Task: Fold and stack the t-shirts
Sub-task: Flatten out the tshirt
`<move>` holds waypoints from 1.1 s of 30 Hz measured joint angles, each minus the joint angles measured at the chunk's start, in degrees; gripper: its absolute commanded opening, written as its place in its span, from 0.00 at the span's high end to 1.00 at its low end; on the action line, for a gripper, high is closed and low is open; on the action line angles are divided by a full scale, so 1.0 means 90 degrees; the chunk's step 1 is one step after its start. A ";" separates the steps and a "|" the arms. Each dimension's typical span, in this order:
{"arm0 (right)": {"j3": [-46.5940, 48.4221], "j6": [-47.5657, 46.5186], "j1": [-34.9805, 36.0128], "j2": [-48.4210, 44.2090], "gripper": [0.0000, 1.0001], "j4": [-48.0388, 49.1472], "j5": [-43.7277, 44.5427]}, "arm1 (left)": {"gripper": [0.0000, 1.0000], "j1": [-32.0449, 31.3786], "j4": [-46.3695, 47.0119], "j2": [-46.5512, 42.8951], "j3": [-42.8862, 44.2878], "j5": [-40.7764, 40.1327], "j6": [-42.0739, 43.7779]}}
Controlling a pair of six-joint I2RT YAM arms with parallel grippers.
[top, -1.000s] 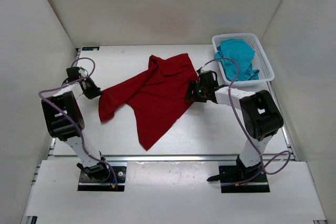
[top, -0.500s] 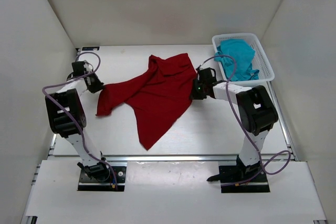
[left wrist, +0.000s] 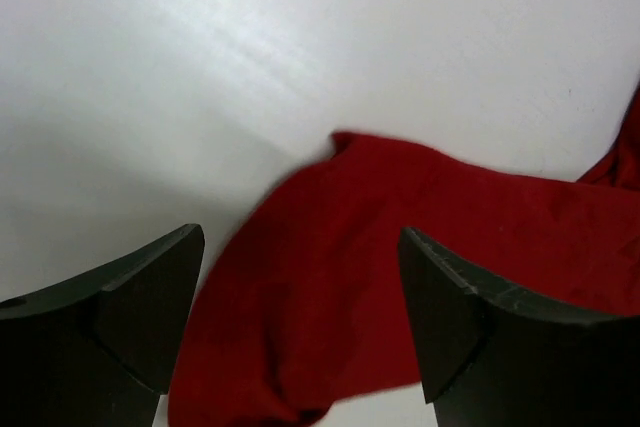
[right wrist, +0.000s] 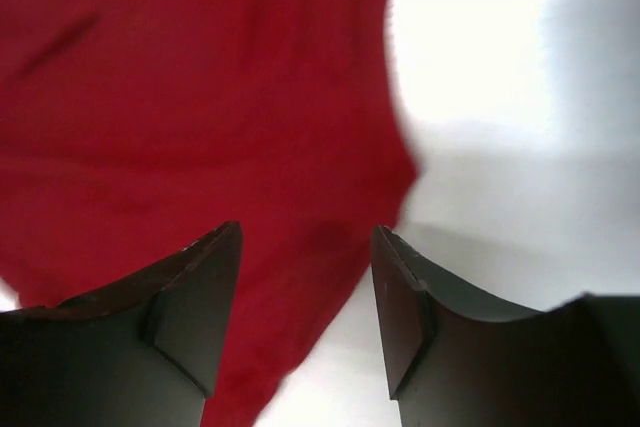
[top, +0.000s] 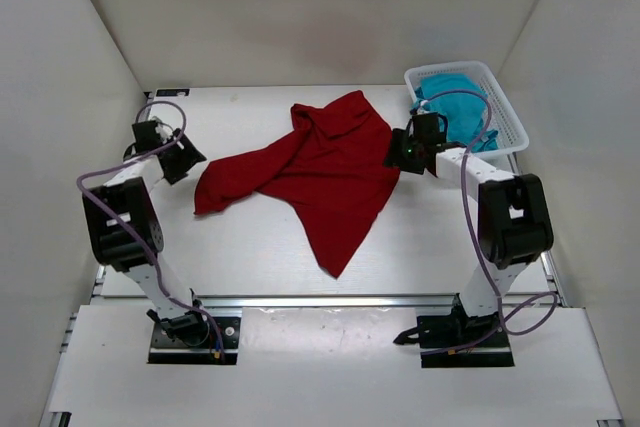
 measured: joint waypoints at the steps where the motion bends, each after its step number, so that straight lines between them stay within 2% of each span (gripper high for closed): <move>1: -0.0131 0.0000 0.0129 -0.0177 0.48 0.0010 0.0027 | 0.01 0.0070 0.0007 -0.0202 -0.0219 -0.0017 -0.0034; 4: -0.0680 0.0010 0.0500 -0.0945 0.50 0.0070 0.0114 | 0.01 0.0182 -0.0117 -0.1129 -0.0906 -0.0165 -0.0165; 7: -0.1353 0.0034 0.0894 -0.1817 0.59 0.0204 0.0136 | 0.01 0.0185 -0.0097 -0.2363 -0.1542 -0.0238 -0.0199; 8: -0.1562 0.0053 0.1001 -0.2055 0.64 0.0250 0.0104 | 0.22 0.0187 -0.0085 -0.2868 -0.1795 -0.0248 -0.0248; 9: -0.1736 0.0068 0.1093 -0.2242 0.68 0.0262 0.0078 | 0.49 0.0185 -0.0087 -0.3315 -0.2013 -0.0253 -0.0340; 10: -0.1882 0.0080 0.1200 -0.2380 0.70 0.0277 0.0058 | 0.60 0.0185 -0.0036 -0.3815 -0.2295 -0.0270 -0.0420; 11: -0.2011 0.0097 0.1321 -0.2487 0.71 0.0287 0.0056 | 0.79 0.0182 -0.0015 -0.4175 -0.2521 -0.0291 -0.0505; 12: -0.2127 0.0112 0.1445 -0.2577 0.72 0.0289 0.0073 | 0.87 0.0151 0.0019 -0.4573 -0.2805 -0.0325 -0.0602; 14: -0.2329 0.0124 0.1736 -0.2737 0.72 0.0291 0.0053 | 0.87 0.0068 0.0007 -0.5151 -0.3325 -0.0410 -0.0862; 16: -0.2533 0.0129 0.2040 -0.2956 0.72 0.0284 0.0029 | 0.75 0.0005 0.0063 -0.5476 -0.3861 -0.0420 -0.1173; 18: -0.2708 0.0126 0.2278 -0.3181 0.72 0.0277 -0.0032 | 0.67 0.0053 0.0168 -0.5542 -0.4401 -0.0415 -0.1615; 20: -0.2849 0.0126 0.2363 -0.3366 0.72 0.0272 -0.0053 | 0.54 0.0131 0.0231 -0.5544 -0.4877 -0.0449 -0.2023; 22: -0.2994 0.0126 0.2399 -0.3534 0.72 0.0257 -0.0092 | 0.46 0.0143 0.0318 -0.5576 -0.5229 -0.0578 -0.2402; 27: -0.3191 0.0151 0.2492 -0.3638 0.71 0.0270 -0.0219 | 0.42 0.0221 0.0925 -0.5605 -0.5736 -0.0775 -0.3237; 33: -0.3264 0.0172 0.2747 -0.3461 0.70 0.0296 -0.0381 | 0.40 0.0381 0.1846 -0.4966 -0.5778 -0.0874 -0.3903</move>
